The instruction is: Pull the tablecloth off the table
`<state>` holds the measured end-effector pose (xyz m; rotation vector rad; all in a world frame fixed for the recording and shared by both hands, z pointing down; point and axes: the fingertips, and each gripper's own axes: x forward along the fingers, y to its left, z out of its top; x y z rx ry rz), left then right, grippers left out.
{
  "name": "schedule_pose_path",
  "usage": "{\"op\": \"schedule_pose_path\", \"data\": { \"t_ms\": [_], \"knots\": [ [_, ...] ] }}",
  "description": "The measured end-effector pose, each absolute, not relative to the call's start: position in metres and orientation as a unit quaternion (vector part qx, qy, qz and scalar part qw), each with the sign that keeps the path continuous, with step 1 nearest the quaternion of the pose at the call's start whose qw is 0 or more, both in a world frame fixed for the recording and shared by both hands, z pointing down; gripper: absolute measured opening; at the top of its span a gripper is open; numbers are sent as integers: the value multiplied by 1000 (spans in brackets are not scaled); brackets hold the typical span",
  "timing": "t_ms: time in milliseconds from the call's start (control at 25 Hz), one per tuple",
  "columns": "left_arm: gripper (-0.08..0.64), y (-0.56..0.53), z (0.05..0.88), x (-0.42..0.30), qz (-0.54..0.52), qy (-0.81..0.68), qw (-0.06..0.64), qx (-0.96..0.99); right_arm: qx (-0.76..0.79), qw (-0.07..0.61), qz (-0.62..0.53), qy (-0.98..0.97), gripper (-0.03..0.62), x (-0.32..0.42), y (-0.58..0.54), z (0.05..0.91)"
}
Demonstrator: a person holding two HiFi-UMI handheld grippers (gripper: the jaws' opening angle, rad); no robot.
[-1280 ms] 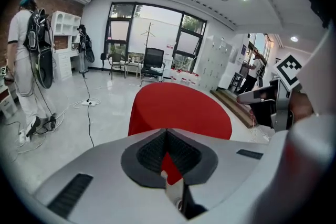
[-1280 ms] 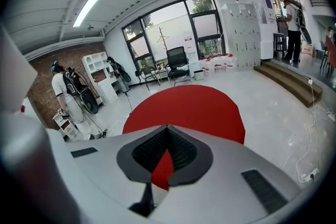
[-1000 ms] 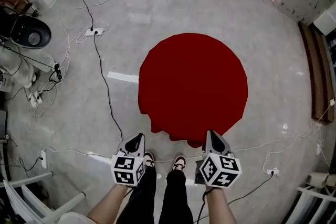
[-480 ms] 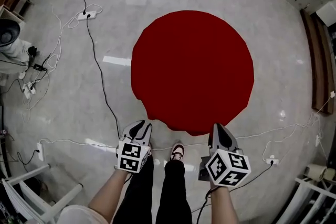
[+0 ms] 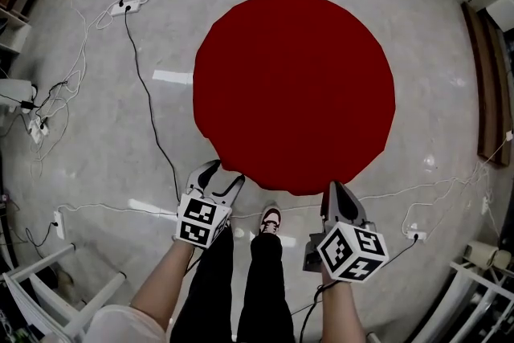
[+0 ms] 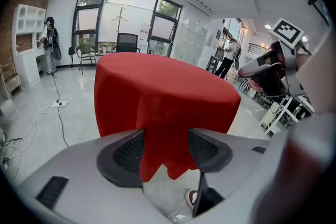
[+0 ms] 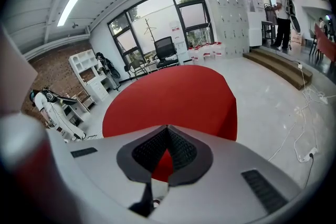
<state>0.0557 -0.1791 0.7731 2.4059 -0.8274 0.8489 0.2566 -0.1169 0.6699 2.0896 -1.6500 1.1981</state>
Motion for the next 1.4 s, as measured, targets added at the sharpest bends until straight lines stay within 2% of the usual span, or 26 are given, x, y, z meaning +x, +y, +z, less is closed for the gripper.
{"op": "schedule_pose_path", "data": {
  "t_ms": [320, 600, 760, 1040, 1400],
  "knots": [
    [264, -192, 776, 66, 322, -300, 205, 874, 717, 108, 411, -553, 25, 260, -111, 671],
    [79, -195, 762, 73, 309, -305, 184, 882, 722, 103, 415, -544, 25, 266, -104, 670],
    [20, -191, 756, 68, 311, -300, 185, 883, 725, 97, 416, -540, 25, 268, -103, 667],
    [18, -182, 731, 49, 308, -281, 200, 887, 721, 82, 425, -541, 25, 266, -104, 659],
    [17, -199, 677, 48, 280, -284, 210, 893, 709, 95, 421, -558, 26, 262, -111, 641]
  ]
}}
